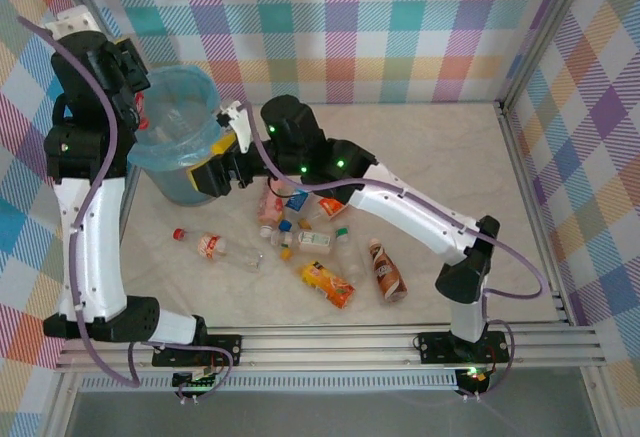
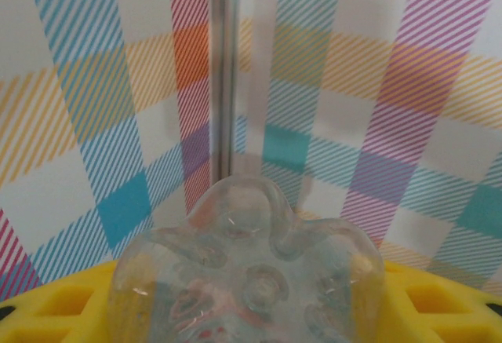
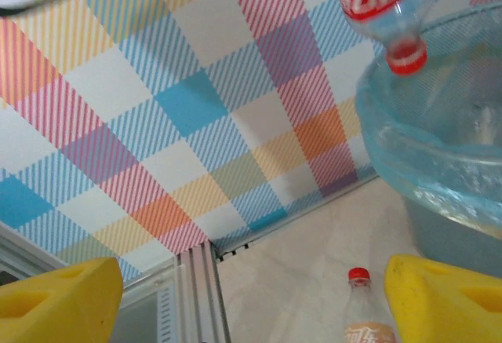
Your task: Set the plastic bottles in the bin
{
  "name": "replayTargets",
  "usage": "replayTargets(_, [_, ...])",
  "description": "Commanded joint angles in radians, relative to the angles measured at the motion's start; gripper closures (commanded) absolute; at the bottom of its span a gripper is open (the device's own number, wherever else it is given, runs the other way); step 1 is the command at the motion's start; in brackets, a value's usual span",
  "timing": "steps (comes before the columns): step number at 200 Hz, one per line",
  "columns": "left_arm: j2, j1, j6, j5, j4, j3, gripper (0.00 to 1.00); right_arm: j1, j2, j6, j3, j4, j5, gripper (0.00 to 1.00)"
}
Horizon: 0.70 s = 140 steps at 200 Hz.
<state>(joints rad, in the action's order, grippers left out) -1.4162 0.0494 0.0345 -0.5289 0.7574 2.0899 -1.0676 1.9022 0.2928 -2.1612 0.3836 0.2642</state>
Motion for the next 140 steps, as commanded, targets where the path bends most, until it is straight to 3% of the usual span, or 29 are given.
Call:
replayTargets(1, [-0.033, -0.068, 0.050, 0.107, 0.008, -0.051, 0.47, -0.008, 0.049, 0.037, -0.088, 0.048, 0.064, 0.15])
replayTargets(61, [-0.073, -0.185, 0.071, 0.248, -0.082, -0.282, 0.43, -0.023, 0.061, 0.052, -0.022, 0.056, 0.079, 0.16])
replayTargets(100, [-0.079, -0.196, 0.073, 0.278, -0.141, -0.438, 0.38, -0.023, 0.036, 0.061, 0.063, 0.031, 0.085, 0.17])
replayTargets(140, [-0.129, -0.199, 0.065, 0.309, -0.126, -0.469, 0.28, -0.023, 0.012, 0.043, 0.110, 0.023, 0.063, 0.16])
